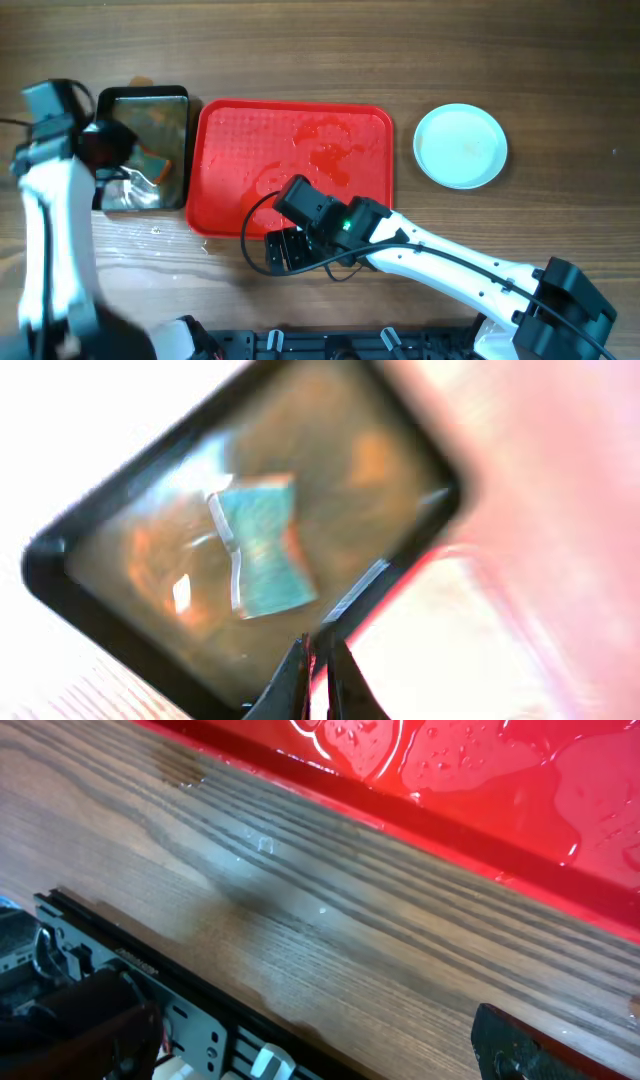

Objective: Clean dirty plates on tray and stack at the side

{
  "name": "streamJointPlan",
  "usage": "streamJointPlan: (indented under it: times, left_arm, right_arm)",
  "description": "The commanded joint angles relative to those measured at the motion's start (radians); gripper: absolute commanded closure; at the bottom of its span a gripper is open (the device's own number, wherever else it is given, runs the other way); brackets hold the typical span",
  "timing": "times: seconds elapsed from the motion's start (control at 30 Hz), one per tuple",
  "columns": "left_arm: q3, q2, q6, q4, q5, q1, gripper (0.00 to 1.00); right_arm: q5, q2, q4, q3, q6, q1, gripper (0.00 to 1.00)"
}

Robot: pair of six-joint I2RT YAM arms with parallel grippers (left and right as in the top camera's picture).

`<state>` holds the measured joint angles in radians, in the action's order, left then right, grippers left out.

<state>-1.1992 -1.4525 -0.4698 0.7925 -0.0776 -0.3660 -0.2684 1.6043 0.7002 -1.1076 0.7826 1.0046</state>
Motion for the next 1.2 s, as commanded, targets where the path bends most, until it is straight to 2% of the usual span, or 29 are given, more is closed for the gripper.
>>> streamJointPlan:
  times: [0.0,0.03,0.07,0.2,0.33,0.4,0.53,0.73,0.93,1.0,1.03,1.07,1.1,1.13,1.17]
  left_arm:
    - [-0.019,0.212,-0.010,0.006,-0.026,0.000,0.64]
    - [-0.019,0.256,-0.010,0.016,-0.060,0.000,0.40]
    - [-0.019,0.278,-0.010,0.025,-0.088,0.002,0.00]
    - [-0.019,0.329,-0.010,0.085,-0.267,0.006,0.00]
    - [-0.018,0.317,-0.009,0.167,-0.273,0.006,0.00]
    - [-0.018,0.316,-0.009,0.167,-0.273,0.006,0.00]
    - [-0.018,0.314,-0.009,0.167,-0.273,0.006,0.00]
    - [-0.018,0.314,-0.009,0.167,-0.273,0.006,0.00]
    - [-0.018,0.314,-0.009,0.167,-0.273,0.006,0.00]
    - [-0.018,0.314,-0.009,0.167,-0.273,0.006,0.00]
    - [-0.018,0.314,-0.009,0.167,-0.273,0.006,0.00]
    - [-0.018,0.314,-0.009,0.167,-0.273,0.006,0.00]
    - [-0.018,0.314,-0.009,0.167,-0.273,0.006,0.00]
    - [-0.018,0.314,-0.009,0.167,-0.273,0.006,0.00]
    - [-0.018,0.314,-0.009,0.167,-0.273,0.006,0.00]
  right_arm:
    - [-0.014,-0.082,0.045,-0.045,-0.050,0.002,0.00]
    - [0.012,-0.132,0.077,-0.064,-0.050,0.002,0.00]
    - [0.040,-0.179,0.106,-0.076,-0.050,0.002,0.00]
    - [0.218,-0.544,0.303,-0.084,0.008,0.003,0.00]
    - [0.357,-0.873,0.526,-0.071,0.112,0.003,0.00]
    - [0.430,-0.962,0.606,-0.068,0.175,0.002,0.00]
    - [0.449,-1.048,0.648,-0.068,0.198,0.002,0.00]
    - [0.449,-1.050,0.648,-0.068,0.298,0.002,0.00]
    - [0.555,-1.053,0.660,-0.004,0.280,-0.013,0.00]
    - [0.537,-1.055,0.569,0.063,0.137,-0.104,0.00]
    - [0.452,-1.055,0.454,0.106,-0.036,-0.188,0.00]
    - [0.323,-1.055,0.321,0.151,-0.201,-0.278,0.00]
    - [0.110,-1.056,0.160,0.218,-0.404,-0.397,0.00]
    - [-0.054,-1.059,0.055,0.282,-0.519,-0.519,0.00]
    - [-0.110,-1.070,0.011,0.326,-0.529,-0.592,0.01]
